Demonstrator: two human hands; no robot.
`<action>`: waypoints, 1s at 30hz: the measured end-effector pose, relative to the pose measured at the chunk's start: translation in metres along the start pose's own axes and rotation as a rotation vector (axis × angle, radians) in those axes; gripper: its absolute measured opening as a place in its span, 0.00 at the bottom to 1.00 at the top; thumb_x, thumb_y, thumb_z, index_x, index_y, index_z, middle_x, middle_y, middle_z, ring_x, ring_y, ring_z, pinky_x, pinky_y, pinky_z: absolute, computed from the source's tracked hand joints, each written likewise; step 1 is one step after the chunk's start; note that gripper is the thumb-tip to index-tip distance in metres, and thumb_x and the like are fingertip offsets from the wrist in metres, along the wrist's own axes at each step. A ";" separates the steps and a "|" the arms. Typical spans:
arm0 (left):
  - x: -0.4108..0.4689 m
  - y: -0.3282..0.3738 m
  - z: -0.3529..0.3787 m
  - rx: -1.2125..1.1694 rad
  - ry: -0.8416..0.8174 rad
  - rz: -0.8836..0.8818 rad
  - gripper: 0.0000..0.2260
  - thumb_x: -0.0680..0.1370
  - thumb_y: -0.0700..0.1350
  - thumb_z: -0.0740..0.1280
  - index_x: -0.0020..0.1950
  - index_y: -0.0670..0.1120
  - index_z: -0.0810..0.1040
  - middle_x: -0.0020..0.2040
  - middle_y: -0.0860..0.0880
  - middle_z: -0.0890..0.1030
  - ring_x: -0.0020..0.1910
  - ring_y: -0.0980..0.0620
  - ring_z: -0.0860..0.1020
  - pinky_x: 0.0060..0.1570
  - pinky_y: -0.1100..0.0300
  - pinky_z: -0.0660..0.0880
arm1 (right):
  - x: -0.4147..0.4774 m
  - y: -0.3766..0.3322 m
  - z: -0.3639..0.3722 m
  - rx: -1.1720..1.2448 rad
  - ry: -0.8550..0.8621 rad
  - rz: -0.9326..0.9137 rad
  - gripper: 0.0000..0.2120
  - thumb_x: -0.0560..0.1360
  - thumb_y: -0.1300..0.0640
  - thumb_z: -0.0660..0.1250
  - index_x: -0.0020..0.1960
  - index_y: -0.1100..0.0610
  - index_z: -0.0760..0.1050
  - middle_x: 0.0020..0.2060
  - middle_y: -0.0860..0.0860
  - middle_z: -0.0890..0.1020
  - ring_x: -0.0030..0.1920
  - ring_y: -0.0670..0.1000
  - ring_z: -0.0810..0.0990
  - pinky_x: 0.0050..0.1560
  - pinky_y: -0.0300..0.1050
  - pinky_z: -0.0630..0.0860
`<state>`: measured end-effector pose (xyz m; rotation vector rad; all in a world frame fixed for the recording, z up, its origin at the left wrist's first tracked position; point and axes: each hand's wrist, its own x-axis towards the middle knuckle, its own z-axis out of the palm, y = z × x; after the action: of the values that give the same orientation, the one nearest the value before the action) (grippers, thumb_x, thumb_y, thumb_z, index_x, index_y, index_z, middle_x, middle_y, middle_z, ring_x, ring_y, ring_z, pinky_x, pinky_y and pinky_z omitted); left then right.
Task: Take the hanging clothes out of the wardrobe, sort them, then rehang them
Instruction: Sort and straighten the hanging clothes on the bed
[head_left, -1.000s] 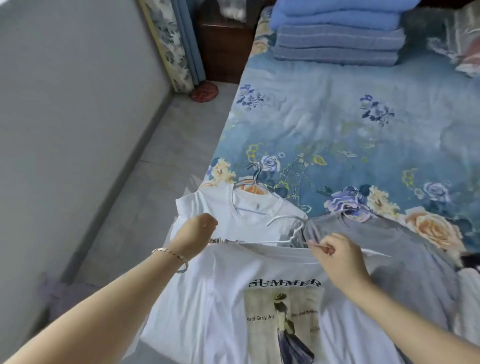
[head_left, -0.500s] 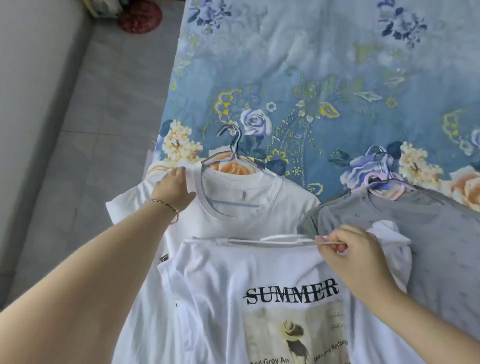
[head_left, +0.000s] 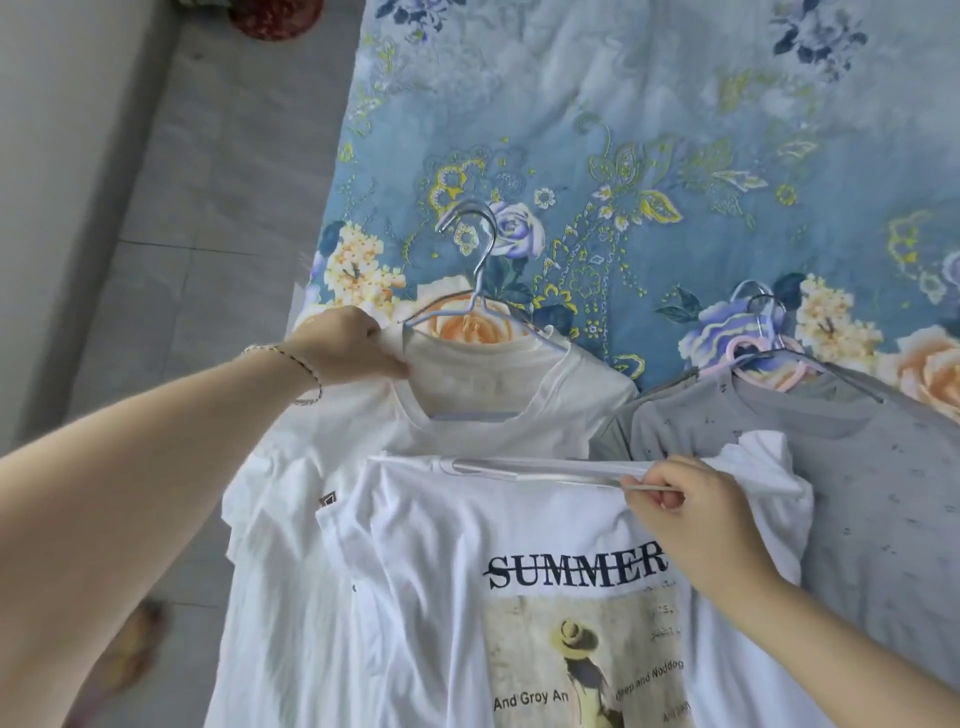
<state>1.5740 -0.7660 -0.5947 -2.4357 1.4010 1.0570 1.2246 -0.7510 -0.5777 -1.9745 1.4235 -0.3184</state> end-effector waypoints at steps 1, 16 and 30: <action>-0.017 0.004 -0.002 -0.022 0.018 0.006 0.22 0.65 0.62 0.74 0.32 0.45 0.72 0.35 0.47 0.74 0.42 0.45 0.73 0.39 0.59 0.68 | -0.005 -0.005 -0.006 -0.007 -0.008 -0.010 0.25 0.67 0.66 0.74 0.25 0.49 0.62 0.22 0.46 0.64 0.29 0.44 0.66 0.31 0.31 0.62; -0.336 0.028 -0.049 -0.191 0.514 -0.409 0.17 0.74 0.60 0.66 0.35 0.47 0.73 0.33 0.51 0.75 0.38 0.46 0.75 0.36 0.60 0.67 | -0.103 -0.101 -0.168 -0.141 -0.204 0.017 0.23 0.71 0.55 0.67 0.23 0.56 0.59 0.19 0.50 0.63 0.28 0.51 0.63 0.30 0.44 0.58; -0.584 0.005 -0.111 -0.354 0.914 -0.638 0.20 0.73 0.59 0.67 0.34 0.43 0.74 0.34 0.45 0.77 0.36 0.44 0.76 0.33 0.59 0.66 | -0.146 -0.185 -0.308 0.223 -0.191 0.285 0.17 0.73 0.62 0.63 0.29 0.57 0.62 0.20 0.51 0.61 0.10 0.45 0.55 0.18 0.29 0.54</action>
<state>1.4393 -0.4057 -0.1407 -3.4640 0.4106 0.0016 1.1375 -0.7016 -0.2027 -1.5564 1.4534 -0.1468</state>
